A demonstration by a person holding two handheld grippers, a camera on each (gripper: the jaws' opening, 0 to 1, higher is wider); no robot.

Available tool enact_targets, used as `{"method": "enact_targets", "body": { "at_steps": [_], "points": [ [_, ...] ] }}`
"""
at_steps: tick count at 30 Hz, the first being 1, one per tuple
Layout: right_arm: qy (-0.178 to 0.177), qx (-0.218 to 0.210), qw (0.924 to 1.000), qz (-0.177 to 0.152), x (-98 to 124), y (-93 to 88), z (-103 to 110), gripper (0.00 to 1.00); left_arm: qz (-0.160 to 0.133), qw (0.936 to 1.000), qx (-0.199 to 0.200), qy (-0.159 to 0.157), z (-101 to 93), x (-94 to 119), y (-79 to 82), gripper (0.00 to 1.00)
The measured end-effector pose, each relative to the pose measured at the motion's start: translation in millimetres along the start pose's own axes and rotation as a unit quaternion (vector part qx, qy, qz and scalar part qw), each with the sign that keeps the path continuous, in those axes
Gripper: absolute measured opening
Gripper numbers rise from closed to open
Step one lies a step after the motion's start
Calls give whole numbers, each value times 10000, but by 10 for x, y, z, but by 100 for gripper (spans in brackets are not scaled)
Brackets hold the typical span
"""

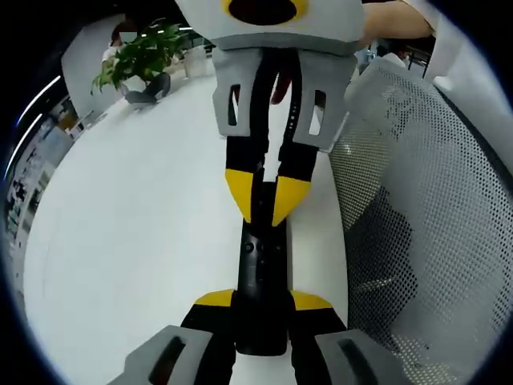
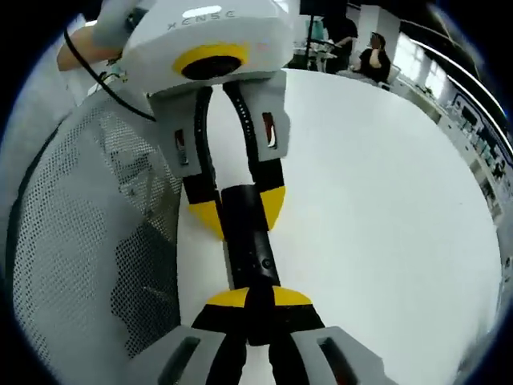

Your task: Press the specified remote control buttons in sequence, fully releasing each button before pressing the next.

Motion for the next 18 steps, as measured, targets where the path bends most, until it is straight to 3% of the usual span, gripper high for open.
{"method": "enact_targets", "body": {
  "at_steps": [4, 7, 9, 15, 18],
  "points": [
    [-40, 126, 9997, -218, 7, -28, 7, 5, -12, 10000, 2, -4, 0, 1, -5, 22],
    [-146, 1155, 9922, -444, 3, -30, 50, 5, -25, 10000, -2, 2, -5, 3, -8, 22],
    [-65, 1571, 9863, -498, -3, -33, 69, 4, -32, 10000, -10, 3, -5, 3, -8, 22],
    [262, 1300, 9910, -191, -12, 12, 19, 3, -31, 10000, -8, 1, -5, 2, -7, 22],
    [211, 166, 9996, 86, -27, 52, -2, 3, -41, 10000, 13, 0, -4, 2, -8, 22]
  ]
}}
Point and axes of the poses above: the point that each gripper's makers call its tool centre point, and the gripper's own axes: x roughly backward along the fingers, z roughly to its left, y roughly out of its top, the point moved 6 cm from there along x, roughly backward along the fingers
